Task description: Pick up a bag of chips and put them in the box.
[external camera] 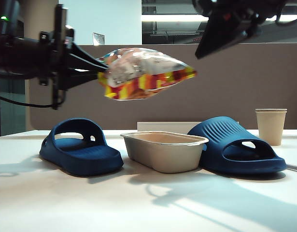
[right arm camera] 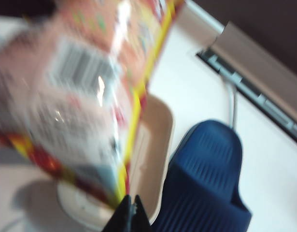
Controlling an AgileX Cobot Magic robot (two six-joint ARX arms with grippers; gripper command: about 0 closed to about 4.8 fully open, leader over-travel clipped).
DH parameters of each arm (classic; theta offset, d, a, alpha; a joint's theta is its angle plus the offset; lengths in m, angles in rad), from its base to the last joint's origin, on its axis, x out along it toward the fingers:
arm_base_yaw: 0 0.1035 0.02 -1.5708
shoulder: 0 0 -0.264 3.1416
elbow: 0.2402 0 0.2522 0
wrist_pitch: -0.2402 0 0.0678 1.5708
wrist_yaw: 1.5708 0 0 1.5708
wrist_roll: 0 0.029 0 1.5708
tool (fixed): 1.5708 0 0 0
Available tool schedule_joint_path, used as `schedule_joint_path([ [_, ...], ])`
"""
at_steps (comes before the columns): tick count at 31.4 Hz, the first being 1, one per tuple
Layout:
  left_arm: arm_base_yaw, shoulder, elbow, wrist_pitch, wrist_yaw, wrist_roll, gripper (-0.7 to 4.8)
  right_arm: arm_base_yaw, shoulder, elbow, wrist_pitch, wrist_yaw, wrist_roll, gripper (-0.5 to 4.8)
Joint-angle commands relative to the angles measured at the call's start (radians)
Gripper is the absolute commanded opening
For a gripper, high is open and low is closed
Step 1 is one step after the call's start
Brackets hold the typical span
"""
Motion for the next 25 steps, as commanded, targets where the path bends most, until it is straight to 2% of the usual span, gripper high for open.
schedule_joint_path([
  [1,-0.047,0.036,0.002,0.075,-0.067,0.001,-0.06,0.001,-0.035,0.005,0.025,0.002,-0.006,-0.05],
  [10,-0.135,0.123,0.009,0.266,-0.217,-0.010,-0.06,0.001,-0.105,0.005,0.019,-0.002,-0.006,-0.05],
  [17,-0.193,0.223,0.096,0.274,-0.231,-0.028,-0.06,0.002,-0.106,0.005,-0.014,-0.009,-0.006,-0.05],
  [25,-0.193,0.294,0.151,0.276,-0.226,-0.024,-0.06,0.002,-0.107,0.005,-0.047,-0.009,-0.006,-0.05],
])
